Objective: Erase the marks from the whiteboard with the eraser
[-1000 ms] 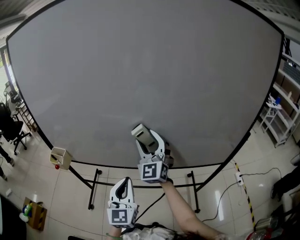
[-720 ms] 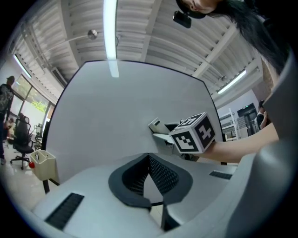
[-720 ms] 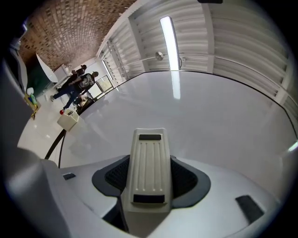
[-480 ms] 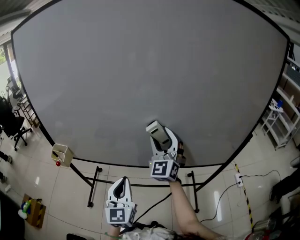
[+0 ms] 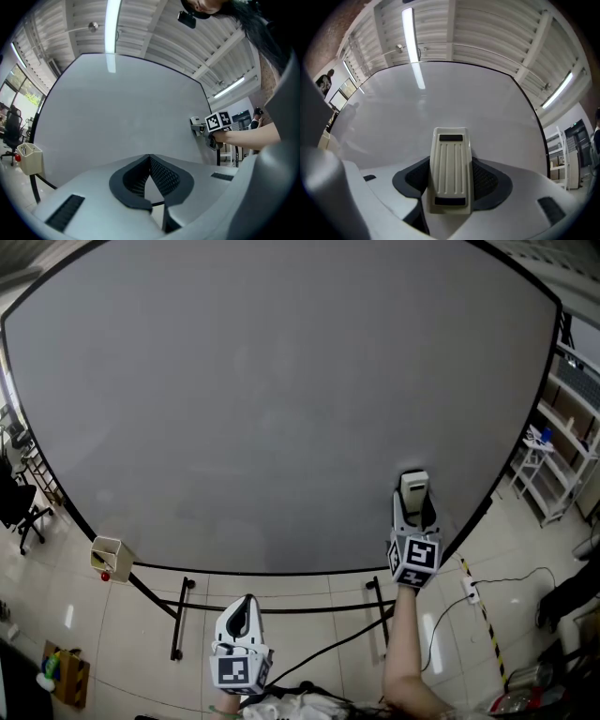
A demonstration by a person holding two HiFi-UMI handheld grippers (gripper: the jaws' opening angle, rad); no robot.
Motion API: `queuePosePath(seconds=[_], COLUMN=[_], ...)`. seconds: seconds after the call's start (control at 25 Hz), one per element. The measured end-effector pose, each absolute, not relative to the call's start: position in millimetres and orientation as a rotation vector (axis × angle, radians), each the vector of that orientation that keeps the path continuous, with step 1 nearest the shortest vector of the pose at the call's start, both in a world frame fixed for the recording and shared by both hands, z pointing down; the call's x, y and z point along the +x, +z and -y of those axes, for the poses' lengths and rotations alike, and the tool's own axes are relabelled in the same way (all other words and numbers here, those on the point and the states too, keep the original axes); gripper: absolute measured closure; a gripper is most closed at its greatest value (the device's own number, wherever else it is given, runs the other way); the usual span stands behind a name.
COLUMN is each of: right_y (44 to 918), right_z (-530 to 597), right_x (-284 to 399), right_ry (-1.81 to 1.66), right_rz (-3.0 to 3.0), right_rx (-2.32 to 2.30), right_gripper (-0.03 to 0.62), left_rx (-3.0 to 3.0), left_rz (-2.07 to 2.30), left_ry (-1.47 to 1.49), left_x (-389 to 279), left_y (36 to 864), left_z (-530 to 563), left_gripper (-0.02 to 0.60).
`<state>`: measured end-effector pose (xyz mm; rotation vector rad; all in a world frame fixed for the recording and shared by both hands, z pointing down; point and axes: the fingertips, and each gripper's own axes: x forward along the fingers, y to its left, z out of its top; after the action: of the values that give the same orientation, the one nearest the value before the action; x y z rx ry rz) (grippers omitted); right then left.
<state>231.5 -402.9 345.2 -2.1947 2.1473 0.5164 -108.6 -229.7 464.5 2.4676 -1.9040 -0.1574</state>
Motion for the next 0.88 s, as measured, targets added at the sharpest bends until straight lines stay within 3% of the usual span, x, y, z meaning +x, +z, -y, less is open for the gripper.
queuePosePath(seconds=[0.44, 0.76, 0.88], right_y=[359.2, 391.5, 404.4], right_z=[402.3, 399.9, 399.8], right_x=[205.3, 24.1, -12.9], right_ry=[0.250, 0.537, 0.635], right_rz=[-2.007, -2.455, -2.527], right_rx=[-2.106, -1.937, -1.926], right_gripper=[0.332, 0.332, 0.332], left_rx=[2.412, 2.415, 2.402], left_rz=[1.923, 1.937, 1.953], left_ry=[-0.156, -0.168, -0.171], left_x=[-123.9, -125.1, -134.8], left_y=[474.5, 468.6, 468.8], left_z=[231.8, 231.0, 229.0], left_gripper=[0.579, 0.578, 0.580])
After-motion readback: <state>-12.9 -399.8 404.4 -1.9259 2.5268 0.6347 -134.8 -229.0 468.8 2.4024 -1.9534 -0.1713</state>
